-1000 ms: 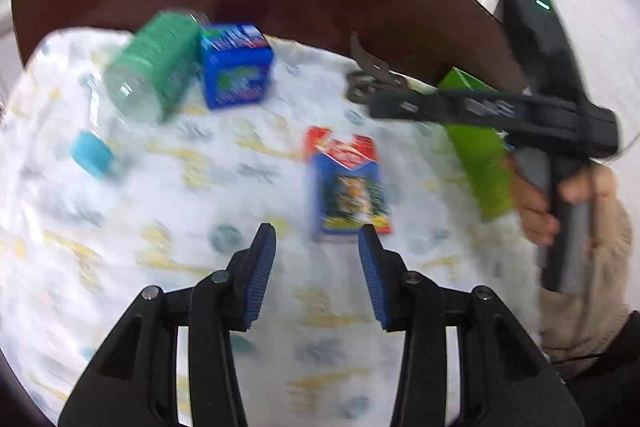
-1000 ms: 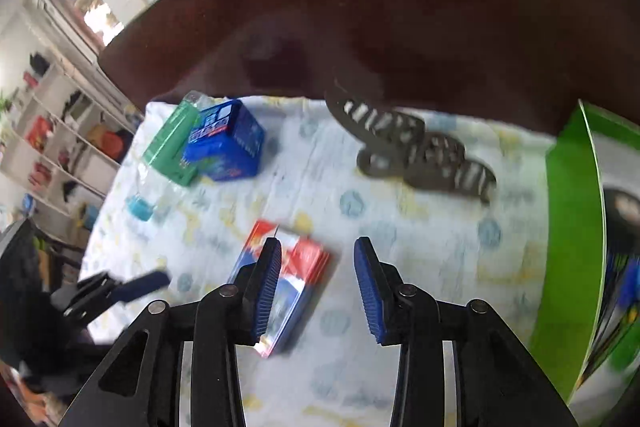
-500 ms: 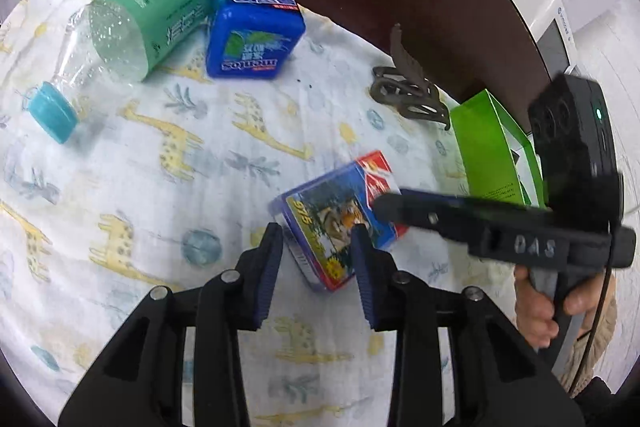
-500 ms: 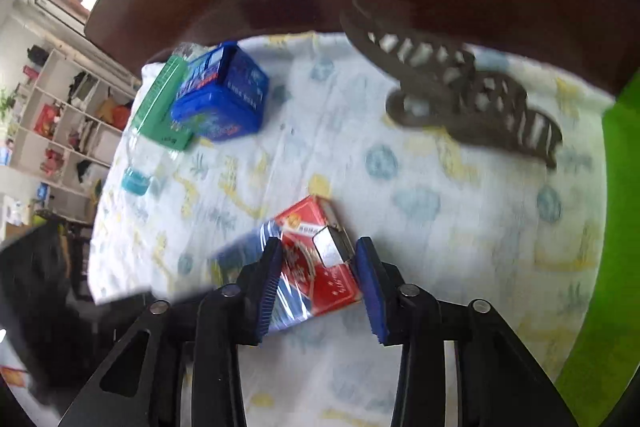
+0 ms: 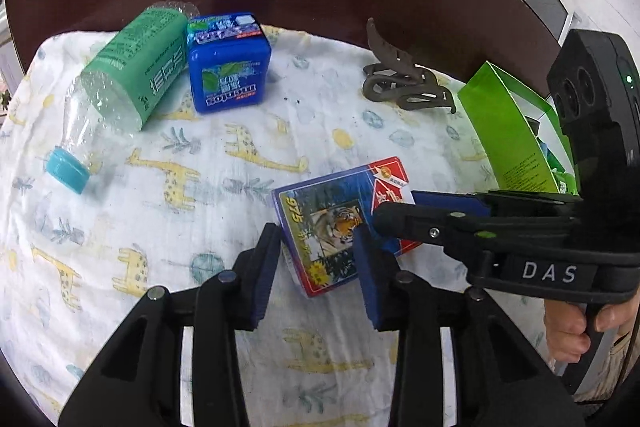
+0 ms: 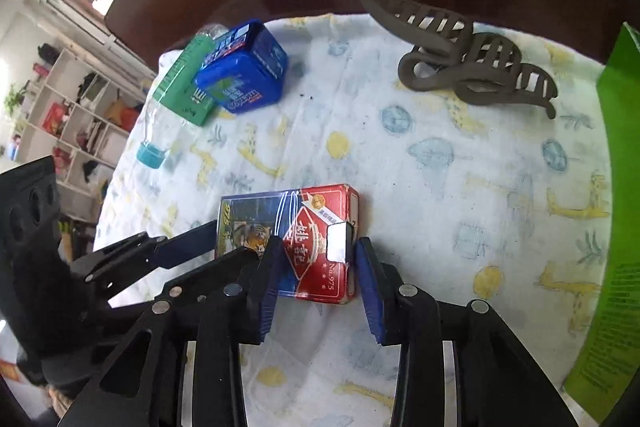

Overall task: Organize rigid objects
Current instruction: 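Grasp the tiger-picture card box with the right gripper, then carry the card box into the green box and open the right gripper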

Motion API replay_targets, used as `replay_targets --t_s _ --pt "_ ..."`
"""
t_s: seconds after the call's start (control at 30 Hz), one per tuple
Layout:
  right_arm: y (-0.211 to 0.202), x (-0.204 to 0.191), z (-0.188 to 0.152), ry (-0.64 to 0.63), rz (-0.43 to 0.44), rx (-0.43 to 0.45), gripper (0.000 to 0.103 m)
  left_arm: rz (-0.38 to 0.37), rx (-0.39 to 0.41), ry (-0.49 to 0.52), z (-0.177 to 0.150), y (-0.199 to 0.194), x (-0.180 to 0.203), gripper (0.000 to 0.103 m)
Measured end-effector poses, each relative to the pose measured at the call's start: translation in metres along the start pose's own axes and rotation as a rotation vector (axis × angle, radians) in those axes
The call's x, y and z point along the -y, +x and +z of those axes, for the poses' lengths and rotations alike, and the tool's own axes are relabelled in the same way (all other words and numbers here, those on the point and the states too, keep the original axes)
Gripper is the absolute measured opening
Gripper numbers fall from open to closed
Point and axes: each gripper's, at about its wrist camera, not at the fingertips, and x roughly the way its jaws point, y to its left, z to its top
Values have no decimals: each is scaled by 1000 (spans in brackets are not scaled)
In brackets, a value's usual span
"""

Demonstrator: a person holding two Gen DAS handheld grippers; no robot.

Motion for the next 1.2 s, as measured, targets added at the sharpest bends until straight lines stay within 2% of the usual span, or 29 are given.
replay_targets --t_s 0.17,0.3,0.47,0.6,0.87,1.2 --pt "-31 -8 -4 -29 -27 97 38 21 73 92 15 -22 26 35" --pt "-72 -5 -3 -30 -60 218 38 -21 126 159 31 -35 55 35" --pt "-118 15 -12 4 -143 352 38 -45 181 284 49 -37 111 35" --pt "-157 45 -22 71 -192 440 38 -90 195 371 61 -35 155 35" --pt "-216 117 -48 224 -260 561 38 -163 165 490 82 4 243 35" --pt "-223 210 -64 407 -279 563 38 -181 55 544 91 68 310 35"
